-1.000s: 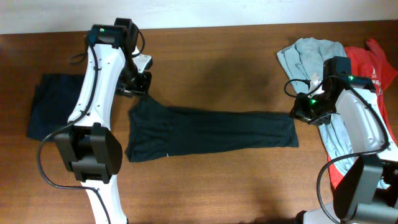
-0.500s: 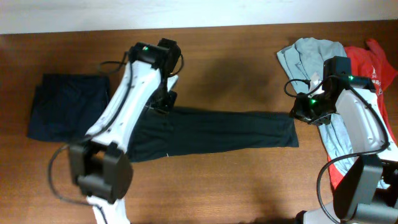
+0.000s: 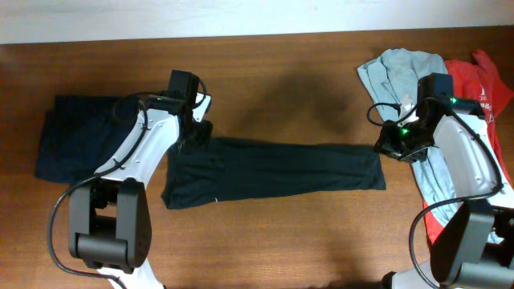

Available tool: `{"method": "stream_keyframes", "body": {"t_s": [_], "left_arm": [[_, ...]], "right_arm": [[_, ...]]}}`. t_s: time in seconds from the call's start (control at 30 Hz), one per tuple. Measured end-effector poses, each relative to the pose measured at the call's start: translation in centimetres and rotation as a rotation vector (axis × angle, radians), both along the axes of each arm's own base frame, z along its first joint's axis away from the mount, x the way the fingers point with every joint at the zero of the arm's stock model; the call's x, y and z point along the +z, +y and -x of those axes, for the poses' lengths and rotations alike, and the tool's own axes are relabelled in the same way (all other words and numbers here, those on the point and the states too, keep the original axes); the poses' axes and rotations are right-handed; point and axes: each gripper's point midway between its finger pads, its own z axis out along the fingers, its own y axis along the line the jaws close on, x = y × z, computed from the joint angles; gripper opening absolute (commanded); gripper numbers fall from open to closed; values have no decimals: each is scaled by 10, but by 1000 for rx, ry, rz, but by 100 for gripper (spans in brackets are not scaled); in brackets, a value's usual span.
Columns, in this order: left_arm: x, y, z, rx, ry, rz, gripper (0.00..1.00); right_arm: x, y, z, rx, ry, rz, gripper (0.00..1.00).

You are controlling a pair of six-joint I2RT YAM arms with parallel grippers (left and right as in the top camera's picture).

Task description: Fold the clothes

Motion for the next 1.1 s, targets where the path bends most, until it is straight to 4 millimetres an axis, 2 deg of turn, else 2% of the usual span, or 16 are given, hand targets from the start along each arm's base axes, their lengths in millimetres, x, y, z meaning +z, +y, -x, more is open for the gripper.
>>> {"method": "stream_keyframes", "body": {"t_s": [0.17, 0.27, 0.33, 0.43, 0.57, 0.7, 0.87, 0.97, 1.1], "left_arm": [[0, -5, -1, -56, -4, 11, 58], [-13, -6, -3, -78, 11, 5, 51], [-26, -7, -5, -83, 27, 2, 40], [-35, -8, -10, -91, 23, 2, 33], [-36, -8, -12, -100, 15, 1, 2], [-37, -8, -10, -101, 27, -1, 0], [-39, -3, 15, -93, 126, -14, 1], [-28, -3, 29, -84, 168, -2, 0], [-6, -13, 50, -91, 220, 72, 0]], "right_arm": [[0, 0, 0, 0, 0, 0, 39], [0, 0, 0, 0, 0, 0, 39], [0, 0, 0, -1, 0, 0, 39], [0, 0, 0, 0, 0, 0, 39], [0, 0, 0, 0, 0, 0, 39], [0, 0, 0, 0, 0, 0, 39], [0, 0, 0, -1, 0, 0, 39], [0, 0, 0, 0, 0, 0, 39], [0, 0, 0, 0, 0, 0, 39]]}}
